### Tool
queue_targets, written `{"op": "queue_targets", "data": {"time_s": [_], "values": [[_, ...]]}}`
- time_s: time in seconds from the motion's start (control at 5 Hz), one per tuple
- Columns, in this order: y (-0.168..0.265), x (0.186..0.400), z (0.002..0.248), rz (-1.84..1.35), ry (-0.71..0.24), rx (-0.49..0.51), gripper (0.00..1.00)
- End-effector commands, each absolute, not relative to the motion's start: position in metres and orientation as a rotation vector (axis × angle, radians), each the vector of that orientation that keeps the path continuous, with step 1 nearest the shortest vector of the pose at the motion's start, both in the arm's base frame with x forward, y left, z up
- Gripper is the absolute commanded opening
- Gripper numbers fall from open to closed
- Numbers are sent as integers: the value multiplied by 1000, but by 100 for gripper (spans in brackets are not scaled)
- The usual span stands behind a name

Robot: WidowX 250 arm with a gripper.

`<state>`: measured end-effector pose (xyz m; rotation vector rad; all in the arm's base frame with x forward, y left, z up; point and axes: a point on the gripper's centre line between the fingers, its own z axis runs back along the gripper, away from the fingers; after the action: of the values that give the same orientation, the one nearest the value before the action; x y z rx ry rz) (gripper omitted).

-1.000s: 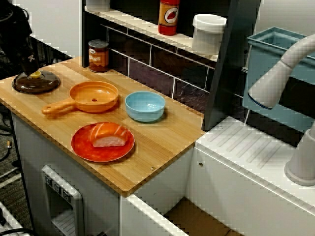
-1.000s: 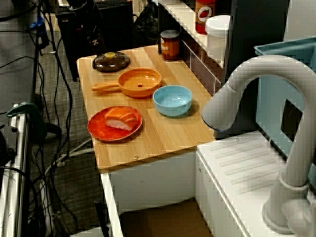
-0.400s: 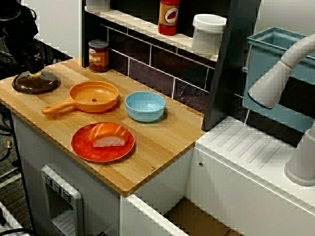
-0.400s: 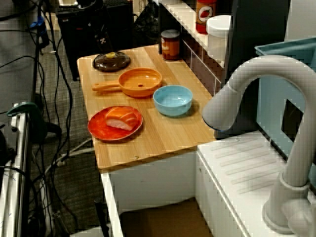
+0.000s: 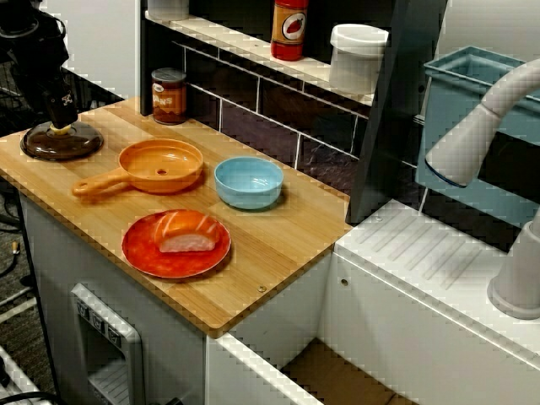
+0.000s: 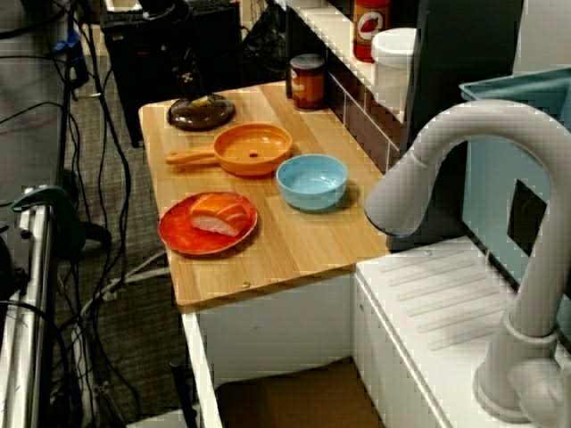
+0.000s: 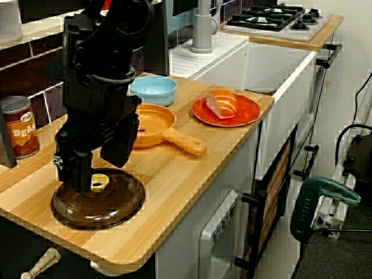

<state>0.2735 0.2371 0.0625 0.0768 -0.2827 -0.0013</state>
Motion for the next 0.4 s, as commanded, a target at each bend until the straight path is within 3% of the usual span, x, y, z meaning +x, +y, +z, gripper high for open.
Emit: {"op": "queue_targets", "data": {"time_s": [0.0,0.2], "values": [[237,270,63,-13,-288,101,100],[237,270,61,-10,-285,99,100]]}}
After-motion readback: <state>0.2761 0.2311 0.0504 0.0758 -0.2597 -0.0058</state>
